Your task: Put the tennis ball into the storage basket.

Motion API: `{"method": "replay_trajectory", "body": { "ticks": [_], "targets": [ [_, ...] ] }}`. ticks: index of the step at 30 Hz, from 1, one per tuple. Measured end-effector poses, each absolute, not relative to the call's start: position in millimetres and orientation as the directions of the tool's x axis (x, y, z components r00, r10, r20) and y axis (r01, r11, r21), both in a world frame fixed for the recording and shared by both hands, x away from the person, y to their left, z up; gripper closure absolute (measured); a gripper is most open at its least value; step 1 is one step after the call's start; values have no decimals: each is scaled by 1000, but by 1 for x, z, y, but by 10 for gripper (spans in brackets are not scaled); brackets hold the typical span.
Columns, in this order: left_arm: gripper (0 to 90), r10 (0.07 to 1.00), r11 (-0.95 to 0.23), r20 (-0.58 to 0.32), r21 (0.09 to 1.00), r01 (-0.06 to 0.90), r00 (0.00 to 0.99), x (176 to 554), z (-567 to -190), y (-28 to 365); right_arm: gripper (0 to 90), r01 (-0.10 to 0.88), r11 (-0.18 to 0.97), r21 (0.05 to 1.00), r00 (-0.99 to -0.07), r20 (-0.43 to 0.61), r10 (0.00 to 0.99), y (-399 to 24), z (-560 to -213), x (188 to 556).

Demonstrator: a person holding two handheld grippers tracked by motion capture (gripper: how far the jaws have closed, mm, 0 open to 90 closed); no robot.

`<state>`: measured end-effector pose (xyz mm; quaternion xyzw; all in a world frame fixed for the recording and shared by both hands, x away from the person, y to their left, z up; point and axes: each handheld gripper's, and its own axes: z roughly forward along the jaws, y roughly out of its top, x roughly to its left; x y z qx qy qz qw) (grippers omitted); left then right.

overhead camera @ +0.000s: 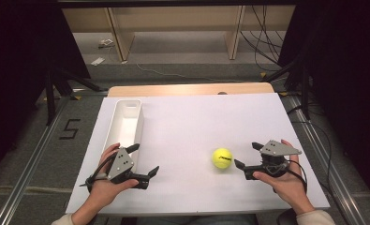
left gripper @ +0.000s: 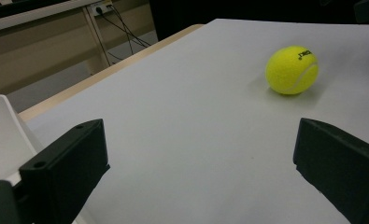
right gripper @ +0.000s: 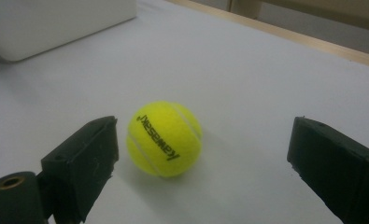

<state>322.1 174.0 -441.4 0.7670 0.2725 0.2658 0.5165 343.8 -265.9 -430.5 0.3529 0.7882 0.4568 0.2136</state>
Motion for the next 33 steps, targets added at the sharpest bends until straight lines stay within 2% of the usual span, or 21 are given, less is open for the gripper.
{"method": "replay_trajectory", "body": {
  "ticks": [14,33],
  "targets": [
    [26,688,-320,131,937,137,714,322,-440,174,95,359,362,861,-677,-27,736,-248,-435,353],
    [28,678,-321,128,938,134,723,320,-440,172,95,409,401,820,-676,-23,736,-229,-449,370]
  ]
}}
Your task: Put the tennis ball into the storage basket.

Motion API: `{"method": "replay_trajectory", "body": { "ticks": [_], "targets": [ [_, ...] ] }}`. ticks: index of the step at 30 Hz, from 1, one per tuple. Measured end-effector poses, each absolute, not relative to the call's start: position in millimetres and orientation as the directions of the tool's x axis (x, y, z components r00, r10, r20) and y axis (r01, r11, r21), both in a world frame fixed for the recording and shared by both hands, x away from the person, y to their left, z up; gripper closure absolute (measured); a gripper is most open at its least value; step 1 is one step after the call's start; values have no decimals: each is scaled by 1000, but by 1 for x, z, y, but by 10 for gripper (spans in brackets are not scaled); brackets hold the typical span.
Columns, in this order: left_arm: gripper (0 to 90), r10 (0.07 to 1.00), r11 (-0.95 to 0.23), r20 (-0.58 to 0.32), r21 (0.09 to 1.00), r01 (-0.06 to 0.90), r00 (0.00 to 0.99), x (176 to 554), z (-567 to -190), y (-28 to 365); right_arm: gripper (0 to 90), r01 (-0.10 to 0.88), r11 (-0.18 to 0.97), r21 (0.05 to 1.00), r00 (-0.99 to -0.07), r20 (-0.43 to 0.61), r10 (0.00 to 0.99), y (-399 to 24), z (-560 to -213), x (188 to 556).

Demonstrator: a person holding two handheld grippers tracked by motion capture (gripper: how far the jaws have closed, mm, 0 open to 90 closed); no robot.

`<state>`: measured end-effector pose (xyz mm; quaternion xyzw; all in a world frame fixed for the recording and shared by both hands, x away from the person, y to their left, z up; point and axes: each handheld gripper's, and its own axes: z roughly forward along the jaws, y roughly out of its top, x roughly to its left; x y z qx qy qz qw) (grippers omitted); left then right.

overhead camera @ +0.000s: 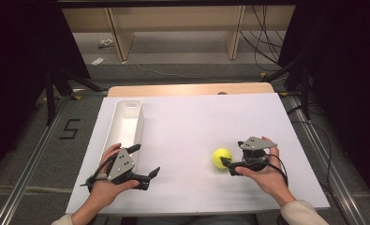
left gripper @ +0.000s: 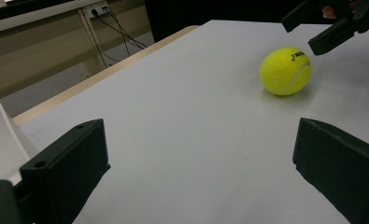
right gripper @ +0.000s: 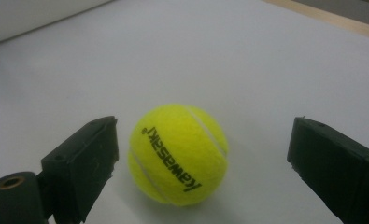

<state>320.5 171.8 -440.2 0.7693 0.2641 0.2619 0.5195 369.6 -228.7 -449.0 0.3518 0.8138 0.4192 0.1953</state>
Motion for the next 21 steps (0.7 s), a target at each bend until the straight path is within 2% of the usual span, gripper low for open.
{"method": "replay_trajectory", "body": {
  "ticks": [21],
  "targets": [
    [29,678,-322,128,937,136,724,320,-440,172,112,448,487,749,-717,-24,697,-203,-468,386]
  ]
}}
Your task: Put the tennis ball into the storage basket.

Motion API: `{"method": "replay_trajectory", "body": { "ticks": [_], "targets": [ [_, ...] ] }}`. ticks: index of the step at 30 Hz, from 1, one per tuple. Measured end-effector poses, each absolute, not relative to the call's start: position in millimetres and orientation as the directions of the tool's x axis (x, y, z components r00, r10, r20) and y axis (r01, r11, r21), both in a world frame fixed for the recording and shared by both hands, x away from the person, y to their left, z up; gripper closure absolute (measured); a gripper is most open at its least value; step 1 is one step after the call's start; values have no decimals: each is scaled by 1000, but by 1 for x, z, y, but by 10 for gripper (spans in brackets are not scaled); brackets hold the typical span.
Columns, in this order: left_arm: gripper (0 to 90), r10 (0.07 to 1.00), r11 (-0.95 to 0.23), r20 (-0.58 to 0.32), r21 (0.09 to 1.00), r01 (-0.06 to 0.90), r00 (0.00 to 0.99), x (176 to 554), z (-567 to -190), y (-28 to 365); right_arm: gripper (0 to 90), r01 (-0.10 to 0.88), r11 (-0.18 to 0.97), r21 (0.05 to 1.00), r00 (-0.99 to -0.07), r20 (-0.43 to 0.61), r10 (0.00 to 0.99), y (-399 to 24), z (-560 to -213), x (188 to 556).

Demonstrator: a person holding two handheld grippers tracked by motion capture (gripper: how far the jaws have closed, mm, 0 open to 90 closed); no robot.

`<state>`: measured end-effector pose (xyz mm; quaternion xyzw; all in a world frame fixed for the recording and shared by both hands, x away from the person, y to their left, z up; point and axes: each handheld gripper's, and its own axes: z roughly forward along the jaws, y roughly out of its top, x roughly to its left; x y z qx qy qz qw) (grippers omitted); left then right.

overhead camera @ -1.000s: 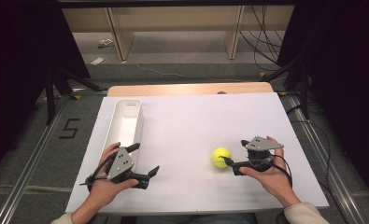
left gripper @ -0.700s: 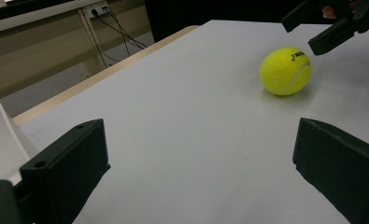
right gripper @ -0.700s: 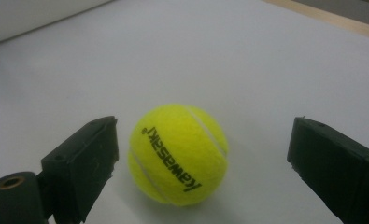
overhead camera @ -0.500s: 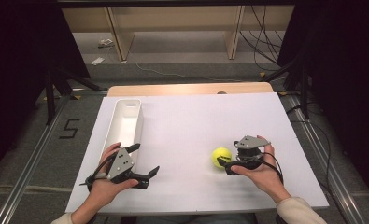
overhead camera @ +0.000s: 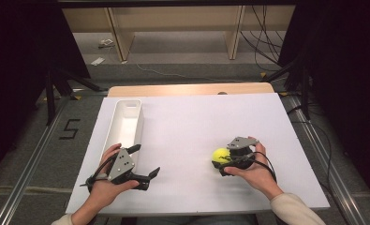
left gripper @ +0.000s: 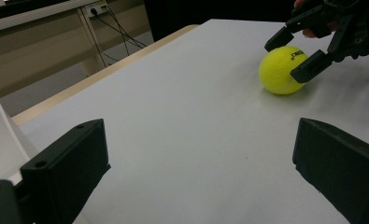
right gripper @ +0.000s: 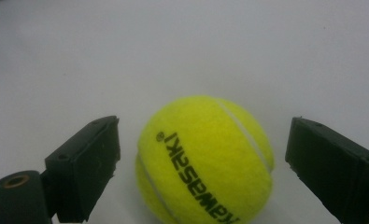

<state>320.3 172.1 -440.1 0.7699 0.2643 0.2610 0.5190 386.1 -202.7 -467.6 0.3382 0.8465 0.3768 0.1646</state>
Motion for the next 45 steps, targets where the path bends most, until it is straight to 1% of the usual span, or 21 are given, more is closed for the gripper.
{"method": "replay_trajectory", "body": {
  "ticks": [15,16,17,19,20,21,37,45],
  "targets": [
    [29,678,-326,129,935,138,724,321,-440,172,172,485,525,699,-705,-44,708,-196,-476,393],
    [29,678,-326,129,935,138,724,321,-440,172,196,489,524,697,-707,-35,706,-196,-477,393],
    [29,678,-325,129,935,138,724,321,-440,172,196,489,524,697,-707,-35,706,-196,-477,393],
    [29,678,-325,129,935,138,723,321,-440,172,219,491,524,696,-707,-34,707,-196,-477,393],
    [29,679,-325,129,935,139,723,321,-440,172,246,484,529,697,-711,-40,702,-195,-477,393],
    [30,678,-327,130,935,139,723,321,-440,173,250,488,528,695,-709,-38,704,-195,-476,393],
    [30,682,-322,131,937,135,720,320,-439,173,263,479,539,692,-712,-53,700,-195,-473,393],
    [31,681,-321,130,937,135,721,320,-439,173,264,457,493,740,-698,-44,714,-198,-462,391]
  ]
}}
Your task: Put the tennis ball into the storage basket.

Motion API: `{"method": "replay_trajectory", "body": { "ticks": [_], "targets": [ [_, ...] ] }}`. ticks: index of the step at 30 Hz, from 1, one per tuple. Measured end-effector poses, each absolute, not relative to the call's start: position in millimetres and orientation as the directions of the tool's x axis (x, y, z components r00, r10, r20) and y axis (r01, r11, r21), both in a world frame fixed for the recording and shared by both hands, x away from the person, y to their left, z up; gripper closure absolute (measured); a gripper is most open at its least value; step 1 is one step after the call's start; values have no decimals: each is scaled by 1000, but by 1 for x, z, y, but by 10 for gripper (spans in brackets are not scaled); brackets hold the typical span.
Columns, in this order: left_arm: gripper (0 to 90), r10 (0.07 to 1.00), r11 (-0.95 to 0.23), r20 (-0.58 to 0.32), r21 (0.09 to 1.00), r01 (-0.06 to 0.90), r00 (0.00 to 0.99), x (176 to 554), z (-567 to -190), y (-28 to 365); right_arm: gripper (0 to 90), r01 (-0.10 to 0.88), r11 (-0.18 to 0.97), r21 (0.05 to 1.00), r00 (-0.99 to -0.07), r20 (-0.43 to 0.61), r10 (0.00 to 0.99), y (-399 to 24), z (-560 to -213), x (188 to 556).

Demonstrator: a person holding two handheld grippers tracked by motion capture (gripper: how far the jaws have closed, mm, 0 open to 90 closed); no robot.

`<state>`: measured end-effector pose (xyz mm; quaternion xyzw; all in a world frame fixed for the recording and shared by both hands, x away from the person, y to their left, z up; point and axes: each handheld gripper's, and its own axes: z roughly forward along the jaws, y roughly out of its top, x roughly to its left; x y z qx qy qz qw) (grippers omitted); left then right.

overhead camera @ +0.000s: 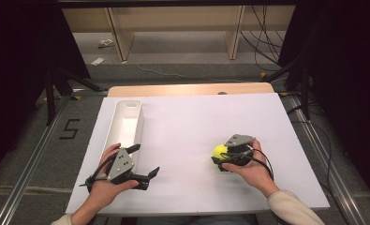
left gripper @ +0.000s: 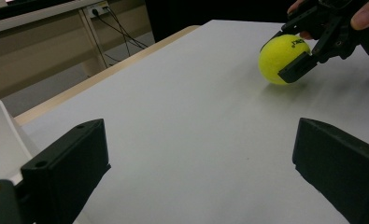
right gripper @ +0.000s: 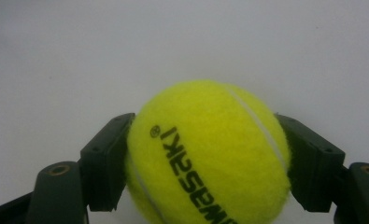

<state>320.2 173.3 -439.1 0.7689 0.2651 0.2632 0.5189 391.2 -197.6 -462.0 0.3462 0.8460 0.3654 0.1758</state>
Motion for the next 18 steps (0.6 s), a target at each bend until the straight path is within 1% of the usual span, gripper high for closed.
{"method": "replay_trajectory", "body": {
  "ticks": [9,18],
  "targets": [
    [31,681,-323,130,936,136,720,320,-439,174,264,416,447,792,-701,-34,712,-199,-451,390],
    [31,682,-323,130,936,137,720,320,-440,174,265,392,427,815,-701,-35,712,-199,-444,389]
  ]
}}
